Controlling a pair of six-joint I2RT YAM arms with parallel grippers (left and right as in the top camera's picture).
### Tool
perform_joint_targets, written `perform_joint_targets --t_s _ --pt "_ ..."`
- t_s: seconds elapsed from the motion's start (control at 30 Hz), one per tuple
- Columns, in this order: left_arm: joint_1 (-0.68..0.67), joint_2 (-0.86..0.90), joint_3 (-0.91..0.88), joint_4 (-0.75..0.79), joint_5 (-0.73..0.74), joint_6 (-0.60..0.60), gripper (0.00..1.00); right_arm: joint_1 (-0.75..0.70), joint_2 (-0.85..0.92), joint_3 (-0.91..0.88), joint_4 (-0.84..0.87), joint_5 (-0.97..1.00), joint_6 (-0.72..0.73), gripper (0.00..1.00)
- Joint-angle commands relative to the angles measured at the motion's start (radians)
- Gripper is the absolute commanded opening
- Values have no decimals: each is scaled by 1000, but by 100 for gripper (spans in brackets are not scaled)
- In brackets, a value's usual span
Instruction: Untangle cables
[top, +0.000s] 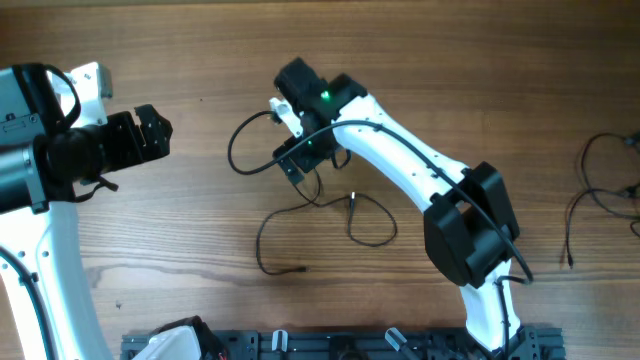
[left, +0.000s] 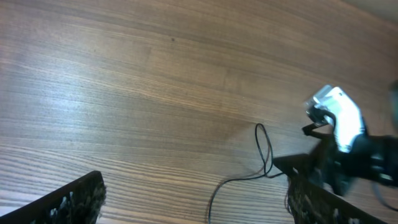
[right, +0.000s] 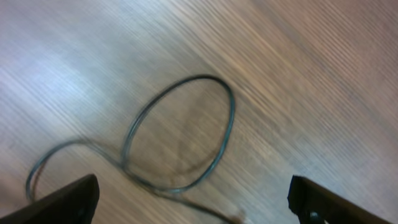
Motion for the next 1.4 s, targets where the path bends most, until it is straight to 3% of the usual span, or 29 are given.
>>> perform_joint_targets --t_s 0.0,0.1,0.2,0.47,0.63,0.73,0.87,1.13,1.37 --pt "-1 1 3 2 16 23 96 2 18 -108 57 53 298 100" --pt "-1 1 3 2 16 22 96 6 18 -204 83 46 327 100" --pt "-1 1 3 2 16 22 96 10 18 -284 111 -47 262 100" --pt "-1 1 3 0 16 19 96 11 1 -284 230 -152 235 100" --pt "-1 1 3 -5 16 19 96 11 -120 -284 198 -308 -188 100" --pt "-1 1 3 -6 16 19 96 8 -130 -284 92 -234 -151 100" --pt "-1 1 3 -7 16 19 96 24 -130 -298 44 -315 -145 100" --pt "-1 1 3 -13 35 19 96 63 -130 -490 309 -271 93 100" --pt "-1 1 3 -14 35 19 96 78 -126 -510 353 -118 663 100"
